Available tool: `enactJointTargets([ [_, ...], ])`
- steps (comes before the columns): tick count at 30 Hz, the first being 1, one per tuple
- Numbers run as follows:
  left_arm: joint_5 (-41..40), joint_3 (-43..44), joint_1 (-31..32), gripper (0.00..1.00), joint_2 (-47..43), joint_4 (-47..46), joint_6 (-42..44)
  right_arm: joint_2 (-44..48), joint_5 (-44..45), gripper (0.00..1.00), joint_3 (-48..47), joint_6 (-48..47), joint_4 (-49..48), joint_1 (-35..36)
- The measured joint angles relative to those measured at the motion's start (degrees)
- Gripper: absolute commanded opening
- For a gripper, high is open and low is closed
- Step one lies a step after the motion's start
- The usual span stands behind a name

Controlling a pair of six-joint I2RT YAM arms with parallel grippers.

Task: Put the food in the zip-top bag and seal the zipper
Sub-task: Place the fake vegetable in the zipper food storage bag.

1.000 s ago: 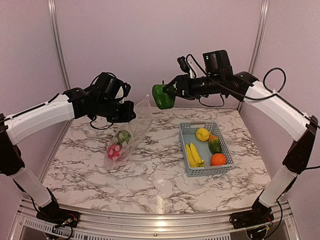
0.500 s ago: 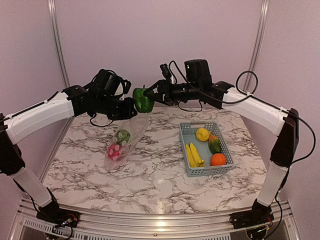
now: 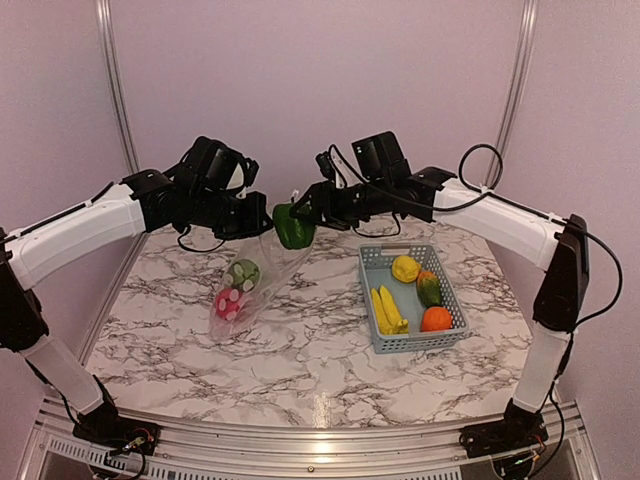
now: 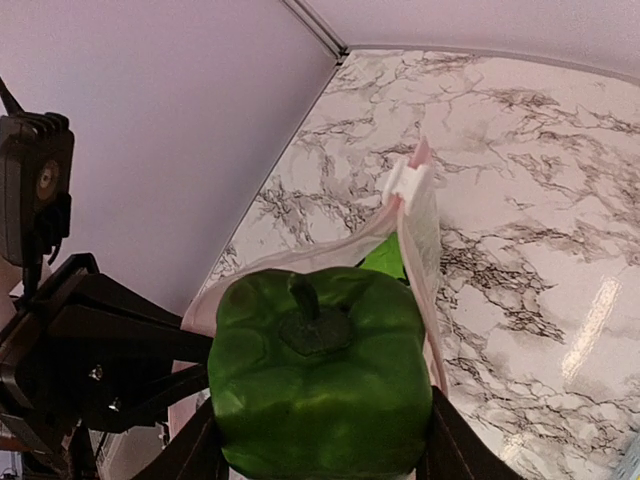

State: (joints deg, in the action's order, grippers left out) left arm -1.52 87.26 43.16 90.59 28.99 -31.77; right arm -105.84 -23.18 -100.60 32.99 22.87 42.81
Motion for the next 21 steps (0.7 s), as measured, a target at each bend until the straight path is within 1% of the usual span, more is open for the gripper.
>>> enactJointTargets([
  [2,0.0,0.0,0.0,0.0,-0.2,0.0,-0.7,-0.7,1.6,0.56,-1.1,-1.2,2.6,0.9],
  [3,0.0,0.0,0.0,0.0,-0.3,0.0,-0.9,-1.1,2.1,0.63,-1.9,-1.8,3.7,1.4],
  [5,0.0,-0.2,0.0,0.0,-0.7,0.0,-1.6,-1.9,3.3,0.91,-3.8,-2.9,5.8,2.4],
  [6,0.0,-0.4,0.0,0.0,-1.0,-0.1,-2.0,-2.3,3.4,0.98,-4.8,-3.1,6.8,2.6],
  [13,0.0,-1.9,0.0,0.0,-1.9,-0.9,-2.8,-3.3,3.2,0.99,-11.6,-4.5,10.6,3.7],
  [21,-0.5,-3.3,0.0,0.0,-2.7,-1.1,-2.7,0.4,5.7,0.98,-12.2,-5.6,14.4,3.2],
])
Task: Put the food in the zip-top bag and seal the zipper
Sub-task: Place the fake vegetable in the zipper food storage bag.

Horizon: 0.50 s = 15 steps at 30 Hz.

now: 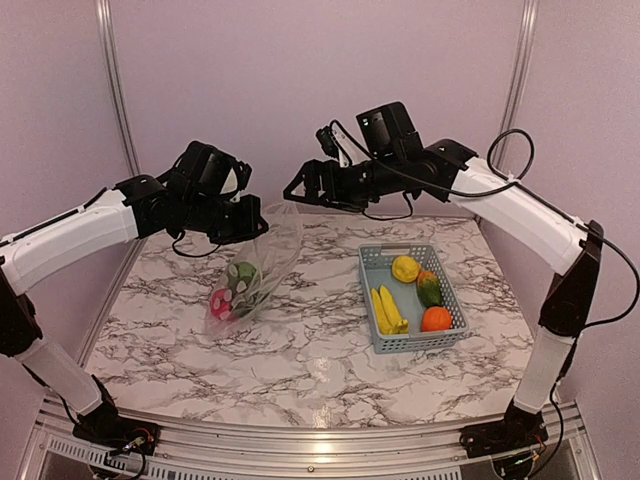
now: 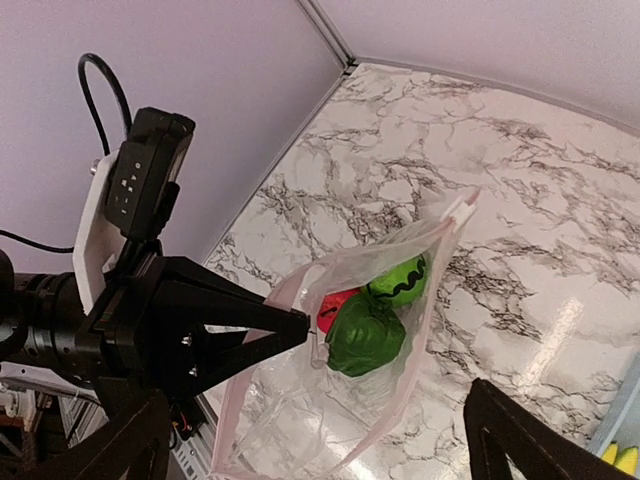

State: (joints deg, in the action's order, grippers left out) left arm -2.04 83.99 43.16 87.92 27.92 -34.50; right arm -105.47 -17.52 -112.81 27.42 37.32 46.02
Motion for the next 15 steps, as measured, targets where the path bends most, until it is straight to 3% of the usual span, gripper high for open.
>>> enactJointTargets([
  [4,0.0,-0.7,0.0,0.0,-0.4,-0.4,0.0,5.6,6.2,0.98,4.1,-2.1,2.7,-1.4],
  [9,0.0,-1.3,0.0,0.0,-1.0,-0.5,0.5,15.8,11.4,0.98,17.7,-2.6,4.3,-8.0],
  [15,0.0,-1.5,0.0,0.0,-1.1,-0.5,1.1,21.1,13.9,0.98,31.5,-3.7,5.4,-14.2],
])
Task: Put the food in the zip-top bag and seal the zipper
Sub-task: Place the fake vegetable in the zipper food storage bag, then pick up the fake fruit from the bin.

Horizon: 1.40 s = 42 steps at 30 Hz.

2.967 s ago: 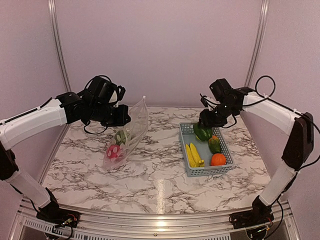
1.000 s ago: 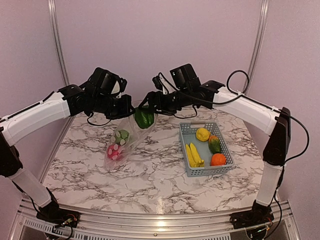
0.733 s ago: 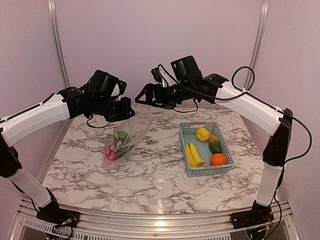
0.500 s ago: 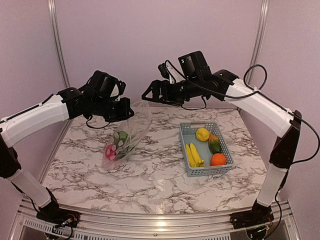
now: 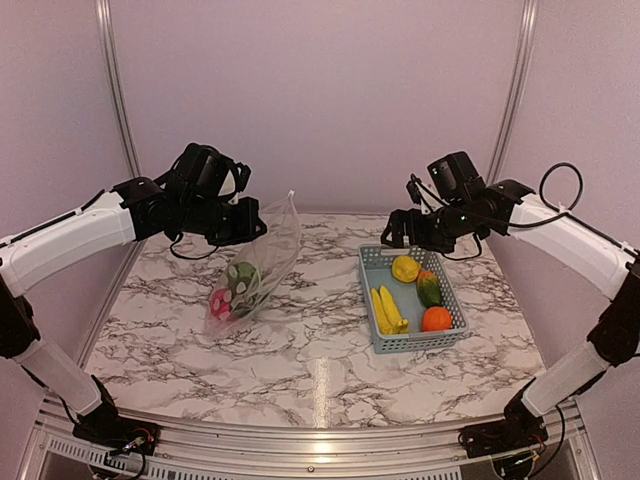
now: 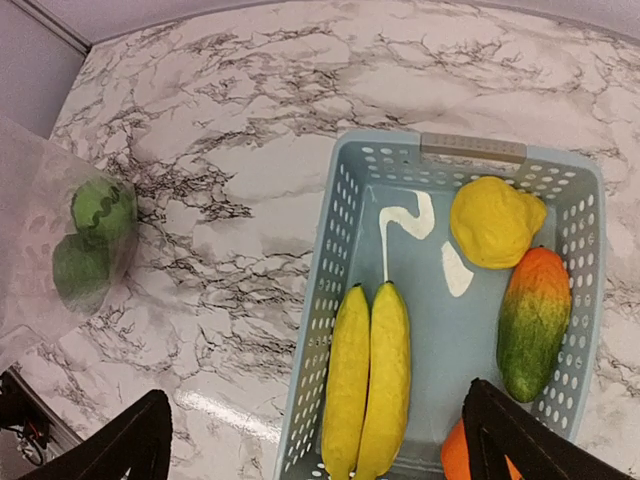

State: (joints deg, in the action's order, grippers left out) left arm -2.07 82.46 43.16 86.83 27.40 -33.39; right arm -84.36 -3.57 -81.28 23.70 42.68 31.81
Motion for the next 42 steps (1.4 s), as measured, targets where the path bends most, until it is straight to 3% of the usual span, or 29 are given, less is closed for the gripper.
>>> enactJointTargets([
  [11,0.0,-0.9,0.0,0.0,0.0,0.1,0.3,-1.5,0.1,0.96,5.4,-3.5,1.1,-7.8],
  [19,0.0,0.7,-0.5,0.0,0.0,2.7,1.7,-11.0,0.3,0.96,2.8,-7.1,1.0,-11.5],
  [42,-1.0,-0.1,-1.3,0.0,-0.9,3.8,3.2,-26.2,0.2,0.94,-6.3,-13.1,0.7,-13.5],
])
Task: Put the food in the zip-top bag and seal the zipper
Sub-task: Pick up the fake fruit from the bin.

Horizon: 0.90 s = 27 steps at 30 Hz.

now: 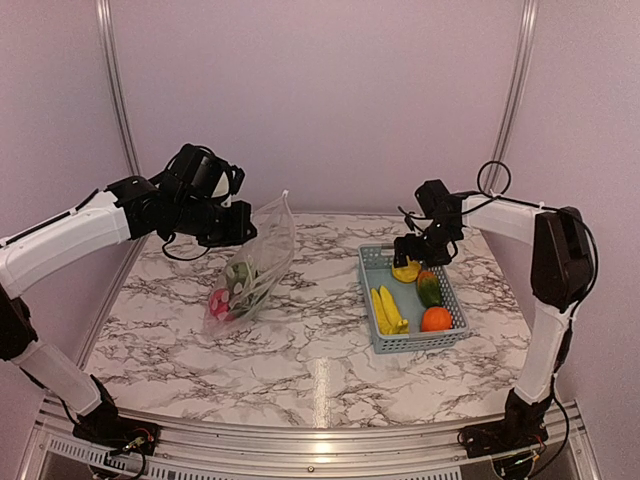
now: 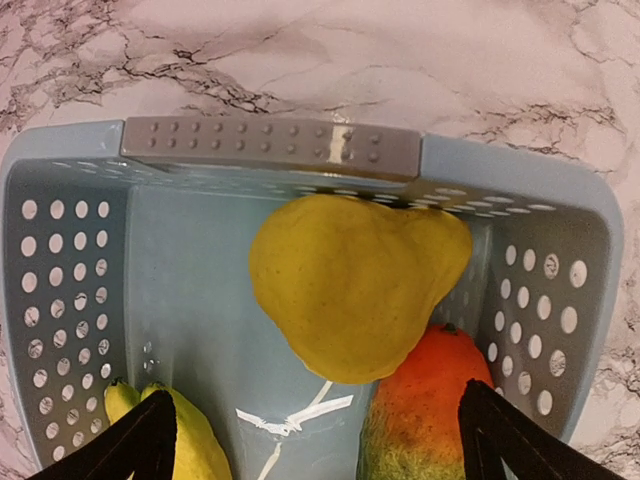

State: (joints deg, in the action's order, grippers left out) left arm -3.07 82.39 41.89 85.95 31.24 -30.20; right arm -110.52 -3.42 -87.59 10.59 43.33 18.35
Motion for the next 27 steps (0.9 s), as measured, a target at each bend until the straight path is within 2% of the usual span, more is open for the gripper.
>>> enactJointTargets([
  [10,-0.3,-7.6,0.0,0.0,-5.9,-0.7,-0.3,-3.1,-0.8,0.9,-0.7,-1.3,-0.2,0.0],
  [27,1.6,-8.3,0.0,0.0,-6.3,-2.9,-2.0,-11.8,1.1,0.89,-10.9,-2.1,-0.2,0.0],
])
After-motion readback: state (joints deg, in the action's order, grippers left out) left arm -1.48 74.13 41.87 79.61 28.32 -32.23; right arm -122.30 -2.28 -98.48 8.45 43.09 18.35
